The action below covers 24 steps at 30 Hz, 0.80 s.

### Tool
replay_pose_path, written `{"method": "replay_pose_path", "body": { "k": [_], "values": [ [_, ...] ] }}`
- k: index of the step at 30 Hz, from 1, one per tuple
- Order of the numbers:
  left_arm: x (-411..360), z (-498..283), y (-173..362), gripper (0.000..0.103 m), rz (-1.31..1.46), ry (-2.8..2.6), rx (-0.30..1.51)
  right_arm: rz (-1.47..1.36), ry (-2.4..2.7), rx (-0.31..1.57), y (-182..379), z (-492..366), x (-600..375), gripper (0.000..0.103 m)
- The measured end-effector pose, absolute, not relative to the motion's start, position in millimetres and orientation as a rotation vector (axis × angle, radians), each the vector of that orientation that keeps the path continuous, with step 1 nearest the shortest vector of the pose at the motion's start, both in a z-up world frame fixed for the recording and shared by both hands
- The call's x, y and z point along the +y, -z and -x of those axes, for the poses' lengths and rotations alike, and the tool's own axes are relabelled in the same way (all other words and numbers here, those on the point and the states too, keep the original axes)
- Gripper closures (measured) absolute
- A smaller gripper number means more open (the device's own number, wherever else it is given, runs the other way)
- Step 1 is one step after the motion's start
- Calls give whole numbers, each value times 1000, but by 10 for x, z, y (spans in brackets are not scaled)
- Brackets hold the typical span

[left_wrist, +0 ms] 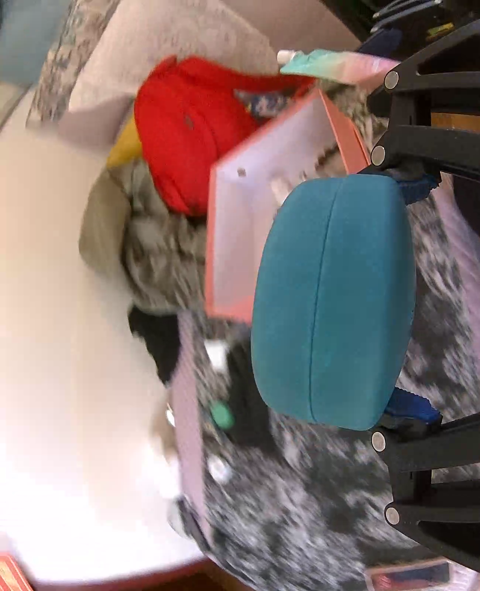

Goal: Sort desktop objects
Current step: 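Carry the pouch and teal case into the pink box and release both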

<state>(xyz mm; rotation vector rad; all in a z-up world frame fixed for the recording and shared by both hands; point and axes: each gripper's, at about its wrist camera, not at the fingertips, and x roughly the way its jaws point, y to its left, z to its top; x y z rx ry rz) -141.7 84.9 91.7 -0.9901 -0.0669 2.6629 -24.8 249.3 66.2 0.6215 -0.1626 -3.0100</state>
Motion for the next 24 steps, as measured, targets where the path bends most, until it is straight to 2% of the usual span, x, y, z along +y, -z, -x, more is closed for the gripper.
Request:
{"method": "replay_pose_path", "body": {
  "k": [7,14,15,16,18,21,24],
  "values": [
    [1561,1844,-1154,35,885,-2578,-7,-603,3138,-225,-824,470,3145,43],
    [1879,2656,-870,35,977,-2442,-78,-653,3165,-243,-710,1280,3455,42],
    [1869,2769,-813,34,996,-2419,-98,-665,3161,-251,-658,1434,3481,40],
    [1851,2877,-760,31,1013,-2398,-120,-713,3153,-259,-594,1578,3523,33],
    [1746,2980,-732,25,1005,-2391,-152,-824,3141,-294,-451,1838,3598,25],
    [1509,3000,-778,16,937,-2464,-174,-902,3148,-368,-292,1991,3654,6],
    [1247,3010,-821,11,913,-2530,-199,-901,3153,-396,-215,1979,3641,5]
  ]
}}
